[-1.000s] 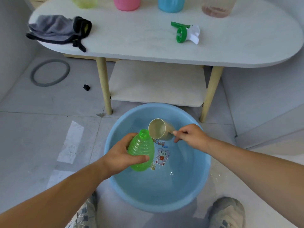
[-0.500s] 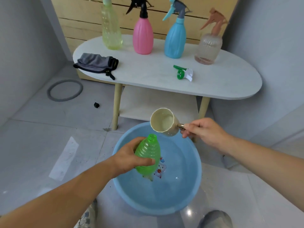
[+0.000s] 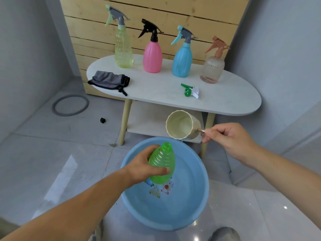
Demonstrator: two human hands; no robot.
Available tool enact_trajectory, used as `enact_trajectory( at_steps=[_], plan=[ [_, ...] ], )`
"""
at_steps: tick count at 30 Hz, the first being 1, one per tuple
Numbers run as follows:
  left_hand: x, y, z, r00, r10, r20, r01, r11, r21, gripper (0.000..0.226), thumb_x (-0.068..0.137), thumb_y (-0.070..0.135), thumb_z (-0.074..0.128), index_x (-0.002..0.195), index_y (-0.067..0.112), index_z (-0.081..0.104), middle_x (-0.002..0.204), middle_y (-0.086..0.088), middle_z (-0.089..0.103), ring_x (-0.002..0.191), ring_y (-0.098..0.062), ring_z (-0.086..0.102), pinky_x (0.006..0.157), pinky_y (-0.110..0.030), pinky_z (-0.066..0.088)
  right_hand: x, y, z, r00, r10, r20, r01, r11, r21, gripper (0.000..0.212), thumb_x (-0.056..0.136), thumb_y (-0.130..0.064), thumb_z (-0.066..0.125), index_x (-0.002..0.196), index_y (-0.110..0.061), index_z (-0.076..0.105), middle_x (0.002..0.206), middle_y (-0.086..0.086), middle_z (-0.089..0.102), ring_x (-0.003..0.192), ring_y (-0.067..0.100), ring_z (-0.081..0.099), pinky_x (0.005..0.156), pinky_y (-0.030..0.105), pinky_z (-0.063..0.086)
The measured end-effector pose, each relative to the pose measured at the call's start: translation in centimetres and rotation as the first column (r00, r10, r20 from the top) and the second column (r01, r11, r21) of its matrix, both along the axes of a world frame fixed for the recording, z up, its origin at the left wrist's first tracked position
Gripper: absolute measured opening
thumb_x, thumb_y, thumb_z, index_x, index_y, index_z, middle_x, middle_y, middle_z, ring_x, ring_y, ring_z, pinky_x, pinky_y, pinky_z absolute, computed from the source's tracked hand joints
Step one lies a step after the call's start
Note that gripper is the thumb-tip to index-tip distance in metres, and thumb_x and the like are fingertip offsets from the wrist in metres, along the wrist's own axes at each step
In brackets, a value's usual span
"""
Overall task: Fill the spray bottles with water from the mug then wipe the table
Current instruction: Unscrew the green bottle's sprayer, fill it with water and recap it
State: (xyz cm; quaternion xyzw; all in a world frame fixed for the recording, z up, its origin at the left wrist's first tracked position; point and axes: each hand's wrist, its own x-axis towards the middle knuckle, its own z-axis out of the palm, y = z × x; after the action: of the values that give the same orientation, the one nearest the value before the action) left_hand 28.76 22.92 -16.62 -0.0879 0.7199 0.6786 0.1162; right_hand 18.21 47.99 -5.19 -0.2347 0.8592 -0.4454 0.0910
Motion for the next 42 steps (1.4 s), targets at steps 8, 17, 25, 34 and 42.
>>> enact_trajectory(
  at_steps=[8, 17, 25, 34, 42],
  plan=[
    [-0.5, 0.2, 0.0, 1.0, 0.014, -0.011, -0.013, 1.0, 0.027, 0.073, 0.056, 0.029, 0.093, 0.123, 0.031, 0.063, 0.113, -0.002, 0.074, 0.106, -0.018, 0.073, 0.092, -0.036, 0.06, 0.2, 0.3, -0.5, 0.999, 0.007, -0.033, -0.007, 1.0, 0.001, 0.054, 0.066, -0.082, 0.057, 0.073, -0.033, 0.077, 0.08, 0.031, 0.066, 0.072, 0.042, 0.056, 0.071, 0.032, 0.037],
    [-0.6, -0.1, -0.5, 0.999, 0.041, -0.009, -0.041, 0.999, 0.022, 0.078, 0.051, 0.034, 0.093, 0.123, 0.029, 0.063, 0.113, -0.002, 0.074, 0.105, -0.019, 0.073, 0.089, -0.034, 0.061, 0.4, 0.0, -0.2, 0.998, 0.018, -0.06, -0.019, 1.0, -0.015, 0.041, 0.076, -0.07, 0.061, 0.072, -0.033, 0.076, 0.074, 0.023, 0.067, 0.063, 0.035, 0.051, 0.064, 0.031, 0.034],
    [-0.9, 0.0, -0.9, 0.999, 0.047, -0.011, -0.047, 0.999, 0.017, 0.078, 0.053, 0.031, 0.093, 0.124, 0.028, 0.062, 0.114, -0.002, 0.073, 0.105, -0.019, 0.072, 0.088, -0.033, 0.061, 0.5, 0.0, -0.2, 0.997, 0.019, -0.078, -0.017, 0.999, 0.032, 0.024, 0.092, -0.029, 0.065, 0.071, -0.025, 0.077, 0.069, 0.018, 0.068, 0.057, 0.018, 0.041, 0.053, 0.022, 0.03],
    [-1.0, -0.1, -1.3, 0.999, 0.046, -0.006, -0.046, 0.999, 0.008, 0.081, 0.051, 0.034, 0.094, 0.125, 0.031, 0.062, 0.115, -0.002, 0.073, 0.107, -0.02, 0.072, 0.092, -0.037, 0.06, 0.4, 0.1, -0.3, 0.994, 0.024, -0.106, -0.021, 0.999, 0.029, 0.021, 0.091, -0.023, 0.066, 0.073, -0.023, 0.077, 0.07, 0.003, 0.072, 0.06, 0.025, 0.052, 0.056, 0.019, 0.035],
    [-1.0, -0.1, -1.5, 0.999, 0.046, -0.005, -0.046, 0.999, -0.01, 0.082, 0.049, 0.039, 0.093, 0.124, 0.033, 0.061, 0.116, 0.0, 0.073, 0.108, -0.02, 0.071, 0.095, -0.041, 0.06, 0.5, -0.2, -0.1, 0.996, 0.017, -0.089, -0.015, 1.0, 0.024, 0.019, 0.091, -0.017, 0.067, 0.074, -0.018, 0.077, 0.074, -0.01, 0.073, 0.064, -0.001, 0.059, 0.062, 0.009, 0.037]
  ],
)
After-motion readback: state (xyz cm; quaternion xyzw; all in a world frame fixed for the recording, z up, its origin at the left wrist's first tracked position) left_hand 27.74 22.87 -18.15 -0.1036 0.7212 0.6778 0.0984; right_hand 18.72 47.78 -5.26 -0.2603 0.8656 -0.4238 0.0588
